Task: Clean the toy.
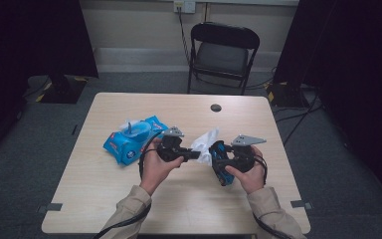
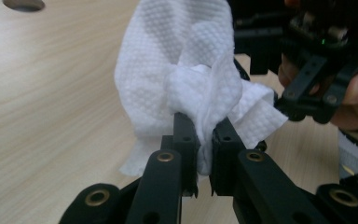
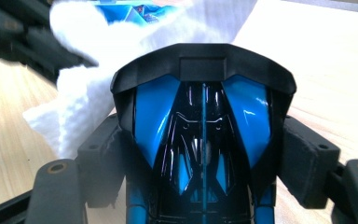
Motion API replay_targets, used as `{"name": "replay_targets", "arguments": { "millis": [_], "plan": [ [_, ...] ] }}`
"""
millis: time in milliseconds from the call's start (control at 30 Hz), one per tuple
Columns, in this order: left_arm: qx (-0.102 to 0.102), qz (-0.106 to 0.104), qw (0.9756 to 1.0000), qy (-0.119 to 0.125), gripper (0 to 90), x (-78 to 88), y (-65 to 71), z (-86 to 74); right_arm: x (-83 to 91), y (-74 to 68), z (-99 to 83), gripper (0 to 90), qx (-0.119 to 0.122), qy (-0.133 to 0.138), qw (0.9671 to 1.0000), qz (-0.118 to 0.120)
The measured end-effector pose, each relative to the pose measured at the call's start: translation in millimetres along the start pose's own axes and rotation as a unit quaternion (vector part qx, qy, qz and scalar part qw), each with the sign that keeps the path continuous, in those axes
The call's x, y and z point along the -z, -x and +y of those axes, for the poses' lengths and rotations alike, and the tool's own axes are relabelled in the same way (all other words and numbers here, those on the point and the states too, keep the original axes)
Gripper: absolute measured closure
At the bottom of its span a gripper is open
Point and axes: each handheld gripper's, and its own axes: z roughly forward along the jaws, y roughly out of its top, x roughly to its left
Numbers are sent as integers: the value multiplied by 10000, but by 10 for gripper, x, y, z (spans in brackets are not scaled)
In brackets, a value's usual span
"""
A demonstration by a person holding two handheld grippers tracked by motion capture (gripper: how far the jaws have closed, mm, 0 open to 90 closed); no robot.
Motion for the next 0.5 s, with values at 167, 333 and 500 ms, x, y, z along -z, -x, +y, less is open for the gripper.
{"name": "replay_targets", "arguments": {
  "millis": [167, 333, 500],
  "plan": [
    [82, 101, 9997, 192, 833, 61, -43, 125, -15, -31, -2, 255, 60, -35, 10000, 64],
    [130, 163, 9997, 154, 828, -30, -55, 179, -32, -106, 27, 255, 166, -23, 9997, 174],
    [177, -10, 9998, 36, 826, -147, -42, 187, -53, -164, 34, 255, 269, -32, 9992, 284]
  ]
}}
